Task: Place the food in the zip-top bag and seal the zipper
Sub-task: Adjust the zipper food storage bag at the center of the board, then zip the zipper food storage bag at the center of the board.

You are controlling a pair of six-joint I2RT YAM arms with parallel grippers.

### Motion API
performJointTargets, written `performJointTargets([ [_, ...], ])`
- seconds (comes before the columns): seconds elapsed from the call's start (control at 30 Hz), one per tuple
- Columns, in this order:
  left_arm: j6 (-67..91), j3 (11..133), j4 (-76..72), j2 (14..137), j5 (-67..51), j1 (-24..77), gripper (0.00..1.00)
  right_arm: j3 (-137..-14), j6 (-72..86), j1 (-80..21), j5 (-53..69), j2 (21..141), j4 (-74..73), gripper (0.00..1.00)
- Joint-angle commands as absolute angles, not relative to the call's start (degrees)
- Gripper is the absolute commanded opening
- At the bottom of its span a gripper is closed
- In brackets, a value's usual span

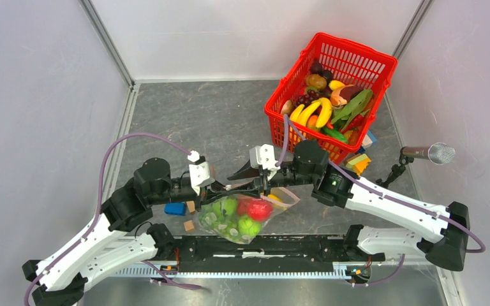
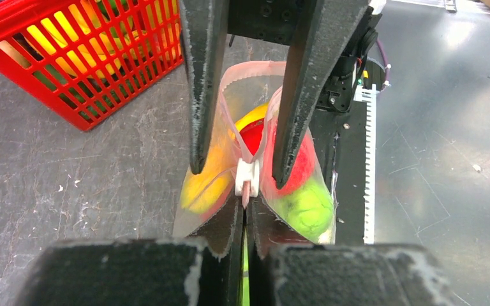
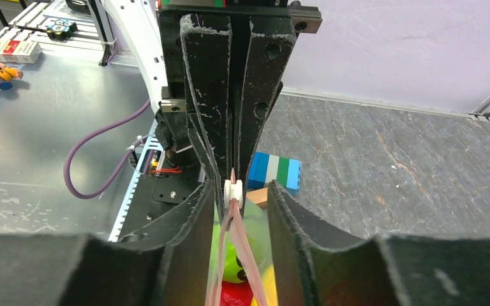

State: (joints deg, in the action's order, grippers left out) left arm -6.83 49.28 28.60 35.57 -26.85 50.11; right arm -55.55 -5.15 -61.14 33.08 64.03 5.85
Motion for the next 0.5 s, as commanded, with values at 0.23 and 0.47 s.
performJointTargets([
  [0.23, -6.1, 48.9, 25.7, 35.3, -25.9, 49.8, 0.02, -56.6, -4.6, -61.7, 34.9, 64.7, 8.4, 0.32],
  [0.47, -6.0, 48.8, 25.8, 35.2, -25.3, 49.7, 0.02, -56.5, -5.7, -61.6, 35.1, 64.3, 7.5, 0.25],
])
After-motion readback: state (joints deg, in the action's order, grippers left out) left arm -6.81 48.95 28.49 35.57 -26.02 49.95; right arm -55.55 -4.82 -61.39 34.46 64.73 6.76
